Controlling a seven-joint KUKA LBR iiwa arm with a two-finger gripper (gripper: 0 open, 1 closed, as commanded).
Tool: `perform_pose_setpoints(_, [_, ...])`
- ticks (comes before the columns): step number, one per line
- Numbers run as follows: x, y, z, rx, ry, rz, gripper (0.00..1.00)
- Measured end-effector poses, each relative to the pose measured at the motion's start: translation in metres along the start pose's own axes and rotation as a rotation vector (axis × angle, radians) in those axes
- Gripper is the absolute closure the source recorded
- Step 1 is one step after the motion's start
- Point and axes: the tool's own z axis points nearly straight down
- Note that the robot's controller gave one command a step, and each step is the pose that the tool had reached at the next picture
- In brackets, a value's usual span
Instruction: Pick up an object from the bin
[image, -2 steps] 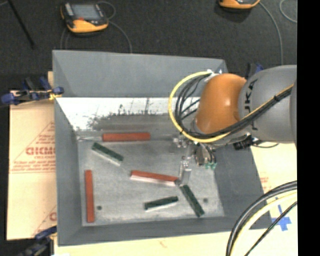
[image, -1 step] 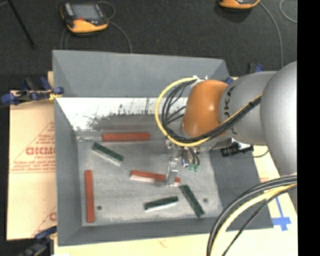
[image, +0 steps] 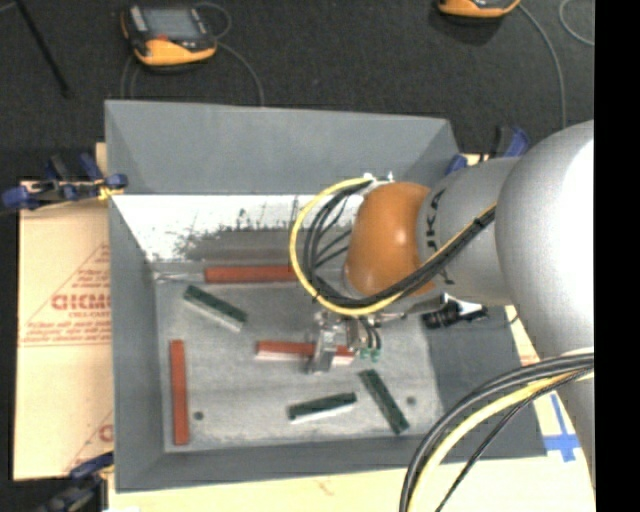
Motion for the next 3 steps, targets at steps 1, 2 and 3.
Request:
perform_pose_setpoints(1, [0.0, 0.0, 0.0, 0.0, 0.0, 0.0, 1.0])
perform_pose_setpoints(2, [0.001, 0.0, -0.004, 0.001, 0.002, -0.001, 1.0])
perform_pose_setpoints(3, [0.002, -0.001, -0.025, 0.001, 0.008, -0.002, 1.0])
